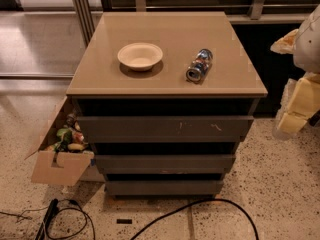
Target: Open bottom drawer
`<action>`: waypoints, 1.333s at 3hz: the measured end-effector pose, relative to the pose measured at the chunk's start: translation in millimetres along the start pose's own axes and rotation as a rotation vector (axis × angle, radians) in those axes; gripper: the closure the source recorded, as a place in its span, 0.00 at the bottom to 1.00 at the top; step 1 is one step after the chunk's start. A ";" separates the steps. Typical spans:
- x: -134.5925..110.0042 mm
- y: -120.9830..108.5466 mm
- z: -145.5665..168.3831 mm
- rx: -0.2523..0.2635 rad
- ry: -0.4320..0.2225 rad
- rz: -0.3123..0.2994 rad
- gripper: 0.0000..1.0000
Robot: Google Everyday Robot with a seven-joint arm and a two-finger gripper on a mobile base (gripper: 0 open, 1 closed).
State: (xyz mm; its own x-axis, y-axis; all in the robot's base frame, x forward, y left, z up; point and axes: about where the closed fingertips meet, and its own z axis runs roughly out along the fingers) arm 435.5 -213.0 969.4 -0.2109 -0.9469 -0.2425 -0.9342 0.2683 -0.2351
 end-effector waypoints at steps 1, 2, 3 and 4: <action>-3.0 17.6 27.2 -0.042 -0.098 0.003 0.00; -2.0 46.4 83.9 -0.098 -0.212 0.040 0.00; 2.3 60.4 140.1 -0.117 -0.260 0.089 0.00; 12.2 70.8 192.8 -0.148 -0.245 0.111 0.00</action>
Offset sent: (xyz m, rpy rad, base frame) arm -0.0197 0.0496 -0.1887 0.4103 0.0512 0.0106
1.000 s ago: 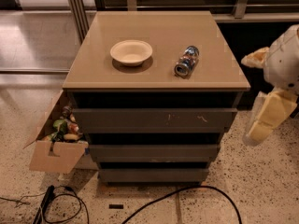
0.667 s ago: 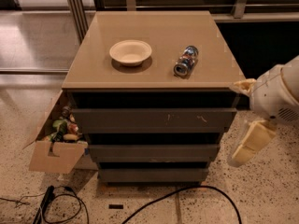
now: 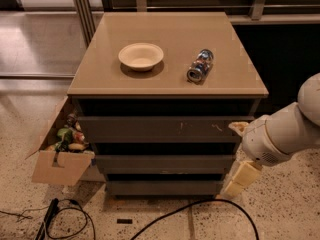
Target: Open bottom drawer
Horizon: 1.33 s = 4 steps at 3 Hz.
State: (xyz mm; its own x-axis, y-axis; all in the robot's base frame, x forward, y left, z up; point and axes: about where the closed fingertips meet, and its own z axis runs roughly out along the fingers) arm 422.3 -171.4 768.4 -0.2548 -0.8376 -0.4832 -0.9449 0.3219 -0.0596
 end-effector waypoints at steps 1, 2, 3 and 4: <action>22.1 -1.1 31.4 -0.048 0.040 0.001 0.00; 22.1 -1.1 31.4 -0.048 0.040 0.001 0.00; 34.0 -0.9 57.0 -0.070 0.069 0.019 0.00; 63.3 -2.3 96.3 -0.092 0.082 0.049 0.00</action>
Offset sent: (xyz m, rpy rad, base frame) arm 0.0018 -0.0044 -0.0334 -0.0220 0.0456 0.0163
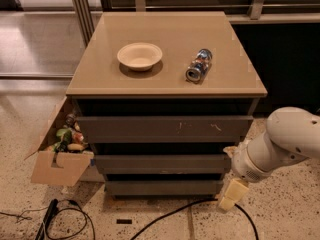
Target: Open bottom drawer
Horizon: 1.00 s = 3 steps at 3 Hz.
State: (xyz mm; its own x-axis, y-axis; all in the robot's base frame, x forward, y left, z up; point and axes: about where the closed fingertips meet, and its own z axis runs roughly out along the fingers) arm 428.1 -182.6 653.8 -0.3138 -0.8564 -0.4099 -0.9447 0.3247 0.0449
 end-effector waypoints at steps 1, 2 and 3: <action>35.7 -7.4 33.6 0.004 -0.013 0.031 0.00; 63.0 -10.9 57.9 0.005 -0.056 0.043 0.00; 77.0 -15.5 81.3 -0.013 -0.128 0.041 0.00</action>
Offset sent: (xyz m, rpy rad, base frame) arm -0.0077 -0.0555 -0.1187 0.1092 -0.0254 -0.0572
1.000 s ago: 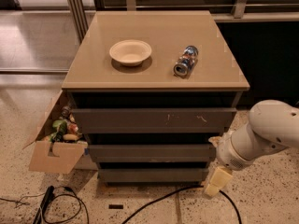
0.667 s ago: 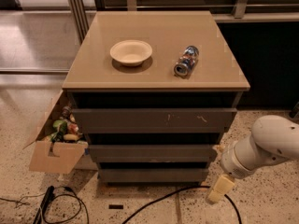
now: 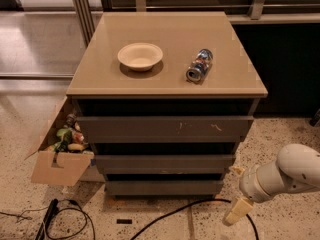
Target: Open bottom drawer
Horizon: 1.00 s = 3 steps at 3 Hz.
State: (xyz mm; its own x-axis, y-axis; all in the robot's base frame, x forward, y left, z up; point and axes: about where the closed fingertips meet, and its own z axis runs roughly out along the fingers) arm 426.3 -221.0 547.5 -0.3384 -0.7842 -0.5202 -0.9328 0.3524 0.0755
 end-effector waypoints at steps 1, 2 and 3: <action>-8.3 5.7 33.9 -0.074 -0.102 -0.050 0.00; -35.2 19.1 50.3 -0.101 -0.175 -0.149 0.00; -35.2 19.2 50.4 -0.101 -0.175 -0.149 0.00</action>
Offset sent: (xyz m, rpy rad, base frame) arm -0.0062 0.1006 -0.0101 0.2349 -0.1482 0.2661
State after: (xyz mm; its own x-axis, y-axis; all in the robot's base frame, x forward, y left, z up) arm 426.6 -160.9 524.4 -0.1779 -0.7198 -0.6710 -0.9814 0.1801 0.0671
